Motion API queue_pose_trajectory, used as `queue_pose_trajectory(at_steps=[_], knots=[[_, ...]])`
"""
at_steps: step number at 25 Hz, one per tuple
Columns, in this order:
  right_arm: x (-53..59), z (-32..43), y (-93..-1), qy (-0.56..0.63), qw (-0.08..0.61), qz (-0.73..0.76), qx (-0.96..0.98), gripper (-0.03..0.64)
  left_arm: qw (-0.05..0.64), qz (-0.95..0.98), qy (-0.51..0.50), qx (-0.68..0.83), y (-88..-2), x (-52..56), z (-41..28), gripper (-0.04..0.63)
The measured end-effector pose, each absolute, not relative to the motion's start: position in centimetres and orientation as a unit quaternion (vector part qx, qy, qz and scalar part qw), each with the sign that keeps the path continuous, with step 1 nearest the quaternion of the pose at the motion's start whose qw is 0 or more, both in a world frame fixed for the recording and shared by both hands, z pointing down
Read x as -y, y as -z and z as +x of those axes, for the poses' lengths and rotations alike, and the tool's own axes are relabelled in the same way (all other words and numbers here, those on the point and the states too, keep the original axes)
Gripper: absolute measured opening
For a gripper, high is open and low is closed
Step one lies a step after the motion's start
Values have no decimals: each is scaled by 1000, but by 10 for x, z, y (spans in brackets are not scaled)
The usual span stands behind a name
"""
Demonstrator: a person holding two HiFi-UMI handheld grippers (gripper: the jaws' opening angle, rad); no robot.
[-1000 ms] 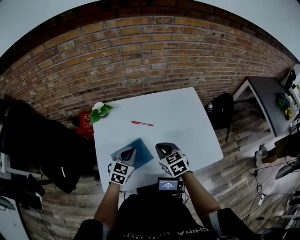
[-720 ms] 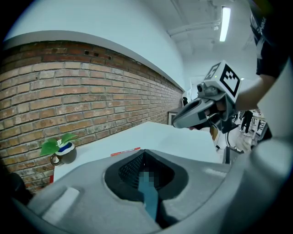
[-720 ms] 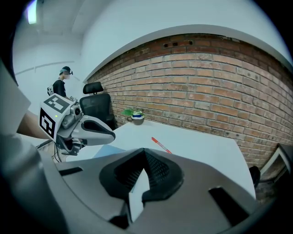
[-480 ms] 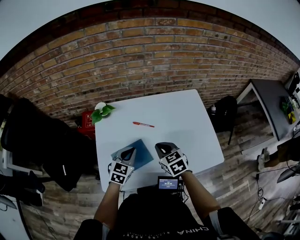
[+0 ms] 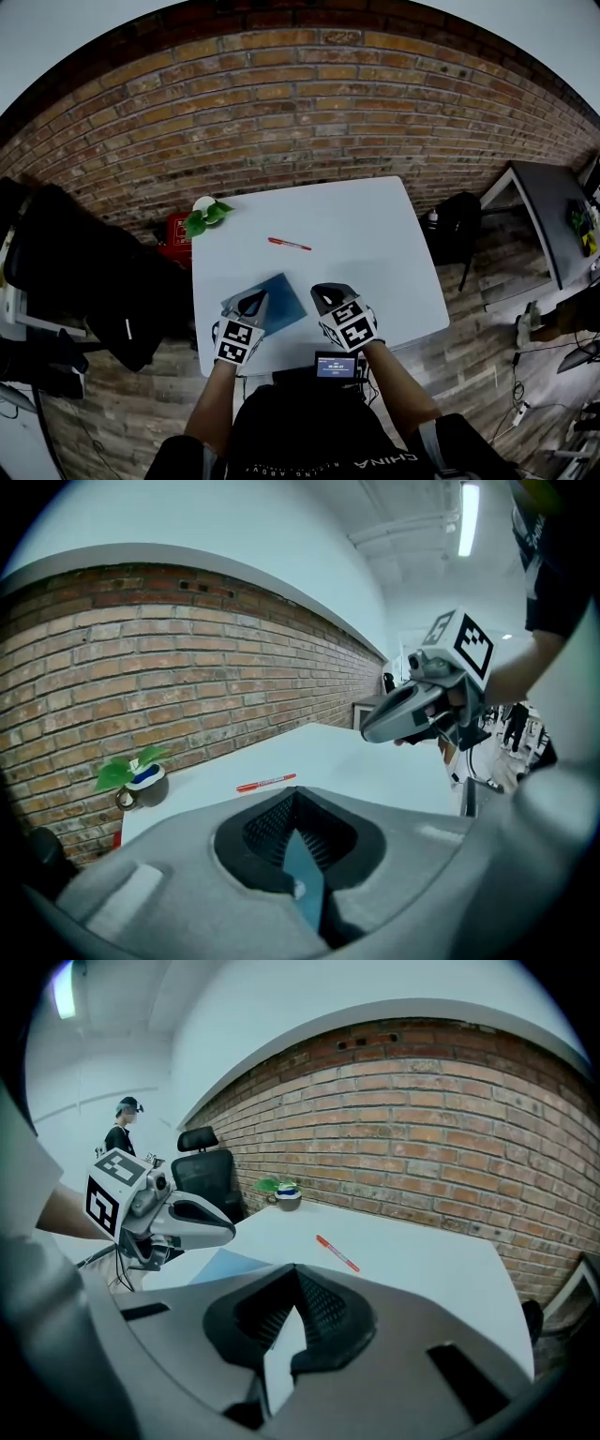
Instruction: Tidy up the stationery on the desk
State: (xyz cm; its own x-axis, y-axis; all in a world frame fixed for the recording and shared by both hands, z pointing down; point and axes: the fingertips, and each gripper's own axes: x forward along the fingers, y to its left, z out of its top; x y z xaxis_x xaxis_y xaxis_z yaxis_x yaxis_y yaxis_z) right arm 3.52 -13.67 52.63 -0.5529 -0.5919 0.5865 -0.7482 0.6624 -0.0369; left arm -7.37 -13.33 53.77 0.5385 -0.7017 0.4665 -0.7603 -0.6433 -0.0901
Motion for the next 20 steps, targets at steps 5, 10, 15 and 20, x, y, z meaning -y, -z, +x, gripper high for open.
queue_pose_trajectory(at_steps=[5, 10, 15, 20], knots=[[134, 39, -535, -148, 280, 363, 876, 9, 66, 862, -244, 440, -539, 135, -80, 6], [130, 41, -548, -154, 287, 338, 883, 8, 70, 844, -257, 465, -547, 135, -89, 6], [126, 37, -571, -171, 296, 323, 882, 9, 90, 831, -264, 481, -566, 125, -107, 6], [131, 24, -597, -192, 304, 322, 876, 9, 128, 819, -274, 487, -596, 115, -131, 22]])
